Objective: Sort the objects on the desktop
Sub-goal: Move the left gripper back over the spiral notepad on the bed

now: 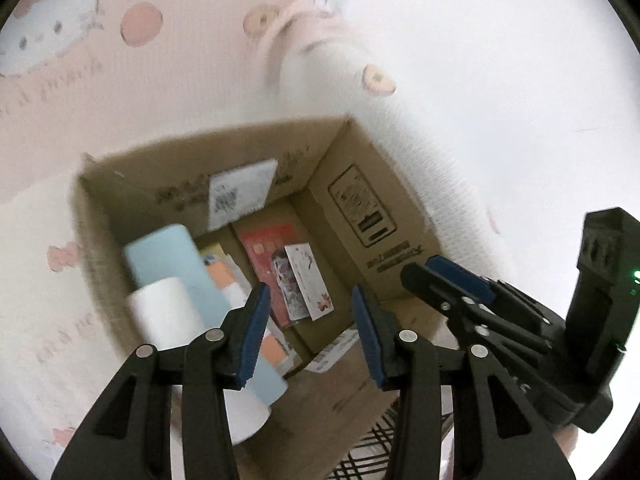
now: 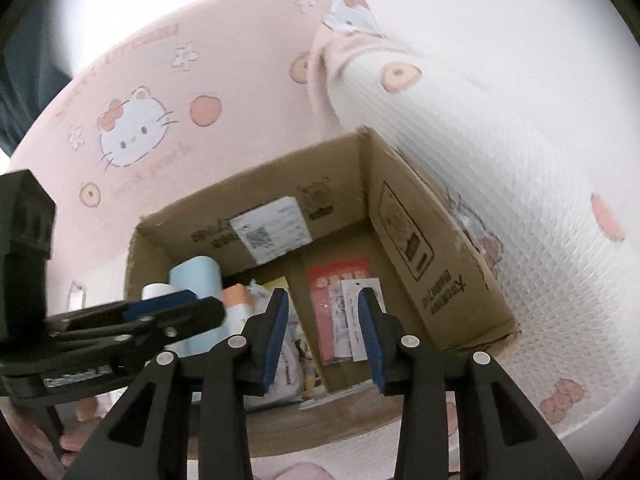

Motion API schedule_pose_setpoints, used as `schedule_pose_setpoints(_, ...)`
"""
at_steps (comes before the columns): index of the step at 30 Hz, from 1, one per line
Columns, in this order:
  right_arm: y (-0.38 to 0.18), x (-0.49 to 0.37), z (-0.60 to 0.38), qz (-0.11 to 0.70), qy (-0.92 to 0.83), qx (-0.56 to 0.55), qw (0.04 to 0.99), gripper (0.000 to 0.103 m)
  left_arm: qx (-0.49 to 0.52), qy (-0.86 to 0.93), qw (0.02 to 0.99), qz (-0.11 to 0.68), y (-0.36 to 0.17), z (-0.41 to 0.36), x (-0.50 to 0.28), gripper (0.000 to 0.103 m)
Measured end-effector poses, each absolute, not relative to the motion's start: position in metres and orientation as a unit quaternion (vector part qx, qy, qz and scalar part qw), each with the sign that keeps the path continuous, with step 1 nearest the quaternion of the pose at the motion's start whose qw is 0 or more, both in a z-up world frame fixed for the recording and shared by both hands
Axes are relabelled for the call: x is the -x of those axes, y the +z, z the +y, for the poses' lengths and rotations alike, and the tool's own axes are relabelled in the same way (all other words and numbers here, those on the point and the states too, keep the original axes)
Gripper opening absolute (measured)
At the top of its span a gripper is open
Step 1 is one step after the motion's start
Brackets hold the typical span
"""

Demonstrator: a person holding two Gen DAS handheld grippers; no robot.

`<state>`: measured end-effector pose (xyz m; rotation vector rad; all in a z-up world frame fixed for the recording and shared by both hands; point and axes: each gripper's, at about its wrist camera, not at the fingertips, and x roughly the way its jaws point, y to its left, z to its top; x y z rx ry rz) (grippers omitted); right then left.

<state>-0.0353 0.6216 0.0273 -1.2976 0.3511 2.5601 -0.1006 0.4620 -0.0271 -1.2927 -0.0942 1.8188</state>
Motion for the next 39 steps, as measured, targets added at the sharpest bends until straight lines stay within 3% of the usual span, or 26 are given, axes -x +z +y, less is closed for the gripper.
schedule_pose_setpoints(4,0.042,0.035,0.595,0.104,0.885,0.44,0.114,0.037,0.477,0.756,0.448,-0.014,-0.003,0.435,0.091,0.054)
schedule_pose_setpoints(11,0.055,0.042,0.545,0.075,0.891,0.438,0.089,0.041,0.411,0.793,0.449,0.028,0.022,0.396,0.071,0.056)
schedule_pose_setpoints(21,0.062,0.057,0.468,0.019,0.892,0.446,0.063,0.041,0.424,0.806,0.414,-0.007,0.014,0.309,0.091,0.056)
schedule_pose_setpoints(30,0.047,0.094,0.366,-0.006,0.882,0.47,-0.022,0.042,0.446,0.833,0.327,-0.033,-0.015,0.196,0.114,0.056)
schedule_pose_setpoints(39,0.016,0.137,0.27,-0.062,0.86,0.494,-0.113,0.042,0.478,0.841,0.224,-0.118,-0.054,0.094,0.148,0.056)
